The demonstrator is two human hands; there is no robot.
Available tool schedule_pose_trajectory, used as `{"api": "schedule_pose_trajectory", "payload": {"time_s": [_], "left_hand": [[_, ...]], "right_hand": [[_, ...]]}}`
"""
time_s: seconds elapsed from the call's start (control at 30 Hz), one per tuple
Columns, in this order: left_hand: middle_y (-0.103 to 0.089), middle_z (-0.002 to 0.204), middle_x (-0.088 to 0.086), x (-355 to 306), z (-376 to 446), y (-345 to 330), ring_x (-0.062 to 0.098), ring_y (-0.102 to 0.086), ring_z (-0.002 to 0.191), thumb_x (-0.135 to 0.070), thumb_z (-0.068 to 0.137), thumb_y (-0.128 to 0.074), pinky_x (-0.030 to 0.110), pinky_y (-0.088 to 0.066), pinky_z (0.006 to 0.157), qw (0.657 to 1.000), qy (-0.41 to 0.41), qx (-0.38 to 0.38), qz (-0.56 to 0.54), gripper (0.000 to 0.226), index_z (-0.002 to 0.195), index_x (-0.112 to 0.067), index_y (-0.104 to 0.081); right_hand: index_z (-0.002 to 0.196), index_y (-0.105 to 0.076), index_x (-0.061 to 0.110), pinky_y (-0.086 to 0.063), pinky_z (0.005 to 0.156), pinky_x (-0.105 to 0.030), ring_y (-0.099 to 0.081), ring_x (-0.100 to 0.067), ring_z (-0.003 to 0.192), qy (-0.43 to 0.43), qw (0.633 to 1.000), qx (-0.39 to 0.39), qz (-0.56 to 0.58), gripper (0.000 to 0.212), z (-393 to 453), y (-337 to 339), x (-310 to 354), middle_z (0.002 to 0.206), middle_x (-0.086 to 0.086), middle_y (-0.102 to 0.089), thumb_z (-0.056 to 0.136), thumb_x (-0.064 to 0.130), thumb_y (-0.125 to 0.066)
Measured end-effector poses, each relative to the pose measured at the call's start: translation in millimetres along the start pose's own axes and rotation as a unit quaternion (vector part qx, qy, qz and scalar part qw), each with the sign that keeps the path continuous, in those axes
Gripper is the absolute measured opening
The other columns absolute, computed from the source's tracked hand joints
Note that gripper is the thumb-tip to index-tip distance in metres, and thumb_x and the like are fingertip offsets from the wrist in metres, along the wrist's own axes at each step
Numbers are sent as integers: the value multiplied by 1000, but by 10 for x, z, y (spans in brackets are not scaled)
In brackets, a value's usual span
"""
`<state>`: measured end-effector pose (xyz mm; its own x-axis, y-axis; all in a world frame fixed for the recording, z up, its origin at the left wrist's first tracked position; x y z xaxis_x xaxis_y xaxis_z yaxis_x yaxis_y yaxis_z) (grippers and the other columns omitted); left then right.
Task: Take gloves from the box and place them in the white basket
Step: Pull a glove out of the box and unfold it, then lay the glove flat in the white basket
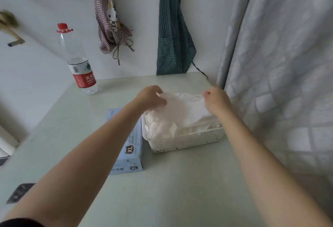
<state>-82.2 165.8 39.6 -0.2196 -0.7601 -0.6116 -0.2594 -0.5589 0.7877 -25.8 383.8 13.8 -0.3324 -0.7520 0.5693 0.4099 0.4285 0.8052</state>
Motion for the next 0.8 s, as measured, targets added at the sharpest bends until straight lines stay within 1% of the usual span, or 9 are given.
{"api": "schedule_pose_trajectory", "payload": {"time_s": [0.07,0.1,0.17,0.23,0.33,0.47,0.6,0.7,0.8], "left_hand": [[-58,116,6,-66,24,-199,26,-58,104,-36,90,-59,33,-46,80,978,-52,-73,188,46,132,-20,-49],[-54,124,6,-119,9,-303,27,-52,114,-39,93,-54,37,-42,90,960,-97,-107,238,45,134,-21,-48],[-52,131,4,-224,-30,-472,24,-47,122,-43,97,-48,38,-35,101,947,-186,-130,227,40,131,-22,-53],[-52,135,0,-294,-56,-603,21,-46,125,-50,96,-47,38,-31,106,949,-228,-75,202,41,128,-25,-55],[-47,142,-2,-293,-68,-690,20,-39,133,-53,87,-60,38,-27,110,948,-202,47,241,55,135,-30,-48],[-32,153,-4,-245,-78,-439,20,-29,140,-35,80,-76,40,-27,115,948,-148,172,226,77,146,-34,-36],[-30,153,-3,-236,-119,-116,21,-33,137,-21,79,-76,43,-35,111,926,-108,210,295,87,149,-38,-28],[-37,150,1,-253,-126,-49,23,-39,135,-3,86,-57,36,-37,107,938,-115,160,285,69,146,-34,-38],[-48,144,3,-335,-170,-219,20,-42,134,4,89,-44,28,-30,108,976,-180,26,123,52,132,-23,-57]], "right_hand": [[98,-58,-1,-33,68,-34,-59,-37,96,20,999,-21,-36,32,23,-79,-130,105,-23,-64,101,27,-42],[103,-58,0,-34,68,-35,-60,-37,99,27,998,-31,-47,33,24,-103,-178,105,-22,-64,102,28,-42],[108,-56,1,-34,67,-35,-60,-37,99,45,995,-48,-73,32,16,-140,-222,105,-20,-65,103,29,-41],[109,-55,2,-34,65,-33,-61,-36,98,60,992,-56,-96,31,8,-170,-251,103,-19,-66,104,28,-41],[110,-55,3,-35,63,-32,-63,-35,94,83,988,-62,-116,29,-12,-185,-273,101,-19,-66,104,27,-41],[109,-52,5,-34,58,-31,-65,-33,85,102,980,-60,-160,16,-16,-226,-288,96,-16,-67,102,16,-44],[107,-51,6,-35,57,-30,-66,-32,84,101,973,-46,-201,10,-6,-227,-262,94,-14,-67,99,11,-47],[107,-52,7,-34,56,-29,-65,-31,84,108,966,-46,-229,10,4,-186,-223,94,-12,-67,98,8,-48],[108,-54,8,-33,56,-29,-65,-31,83,110,963,-44,-244,12,2,-160,-215,93,-11,-68,98,10,-48]]}}
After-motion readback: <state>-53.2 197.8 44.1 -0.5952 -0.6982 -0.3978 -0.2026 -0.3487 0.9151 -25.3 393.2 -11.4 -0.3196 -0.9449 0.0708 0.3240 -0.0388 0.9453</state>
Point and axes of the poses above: each hand's wrist, its own z-axis towards the middle knuckle, its own y-axis out of the back of the hand, x = y × z, the point moved 1 cm from there along z, towards the middle knuckle
